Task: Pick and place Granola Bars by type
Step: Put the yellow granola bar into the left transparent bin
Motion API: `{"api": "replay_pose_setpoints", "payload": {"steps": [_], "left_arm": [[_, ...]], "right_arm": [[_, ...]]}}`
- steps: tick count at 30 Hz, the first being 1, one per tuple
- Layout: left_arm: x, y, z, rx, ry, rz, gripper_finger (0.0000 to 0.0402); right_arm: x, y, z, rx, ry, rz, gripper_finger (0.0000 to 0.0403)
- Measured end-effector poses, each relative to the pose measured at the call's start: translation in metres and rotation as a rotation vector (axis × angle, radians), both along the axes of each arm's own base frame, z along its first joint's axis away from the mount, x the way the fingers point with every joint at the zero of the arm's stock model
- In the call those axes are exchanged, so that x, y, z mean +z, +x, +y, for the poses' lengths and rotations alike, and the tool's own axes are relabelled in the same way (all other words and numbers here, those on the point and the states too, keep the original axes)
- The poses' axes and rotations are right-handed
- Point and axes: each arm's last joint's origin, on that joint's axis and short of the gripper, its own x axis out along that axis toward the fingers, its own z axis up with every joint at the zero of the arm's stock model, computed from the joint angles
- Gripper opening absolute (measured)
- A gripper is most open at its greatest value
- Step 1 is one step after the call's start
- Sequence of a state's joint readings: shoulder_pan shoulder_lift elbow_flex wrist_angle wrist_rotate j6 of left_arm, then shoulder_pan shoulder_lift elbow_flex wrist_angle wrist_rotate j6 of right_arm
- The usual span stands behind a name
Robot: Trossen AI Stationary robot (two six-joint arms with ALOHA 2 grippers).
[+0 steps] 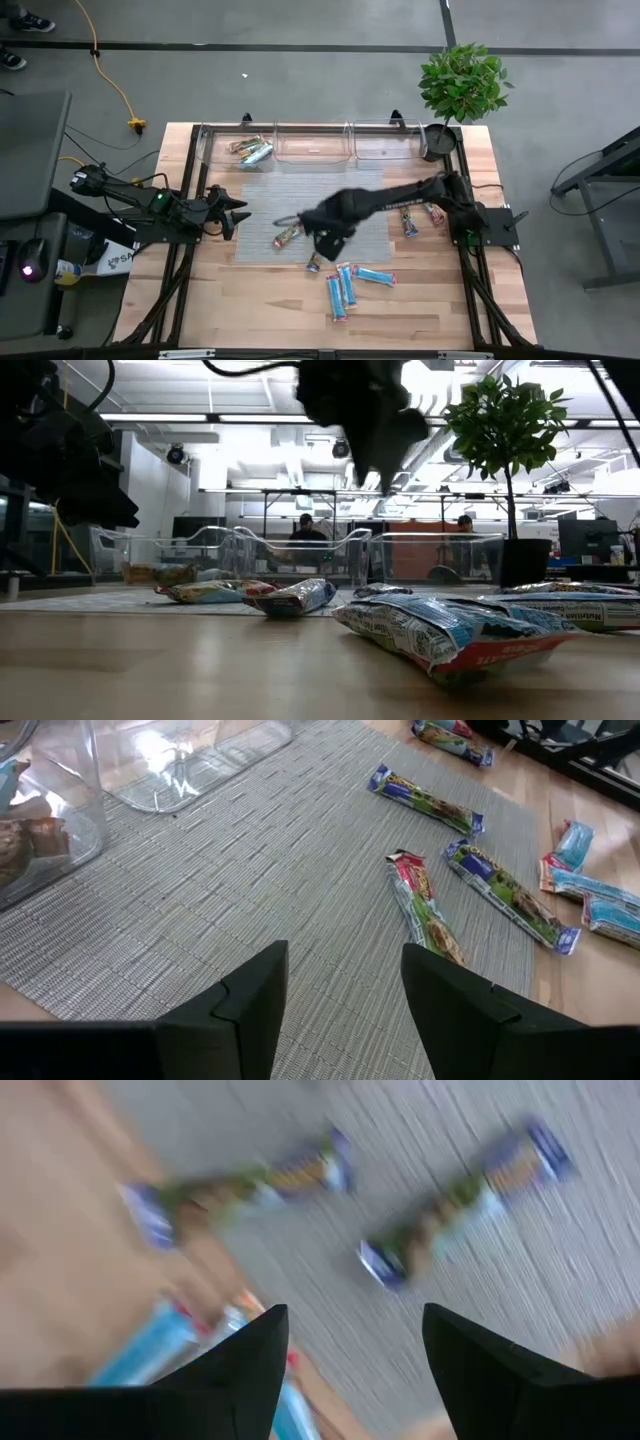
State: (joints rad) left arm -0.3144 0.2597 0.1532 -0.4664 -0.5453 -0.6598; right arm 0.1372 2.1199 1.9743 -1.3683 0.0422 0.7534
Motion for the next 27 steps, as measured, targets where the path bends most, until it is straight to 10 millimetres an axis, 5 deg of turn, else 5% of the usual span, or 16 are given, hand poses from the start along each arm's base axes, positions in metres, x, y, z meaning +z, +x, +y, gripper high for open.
{"api": "replay_pose_setpoints", "payload": {"steps": [7,16,27], "left_arm": [[0.000,0.000,0.000,-0.002,-0.001,0.001,0.0193],[0.000,0.000,0.000,-0.005,-0.003,0.001,0.0193],[0.000,0.000,0.000,-0.005,-0.003,0.001,0.0193]], "right_arm": [[-0.024,-0.028,0.045,-0.130,0.050,0.057,0.0216],[-0.023,-0.088,0.076,-0.353,0.218,-0.264,0.0216],[-0.061,-0.096,0.088,-0.334,0.344,-0.350,0.0216]]}}
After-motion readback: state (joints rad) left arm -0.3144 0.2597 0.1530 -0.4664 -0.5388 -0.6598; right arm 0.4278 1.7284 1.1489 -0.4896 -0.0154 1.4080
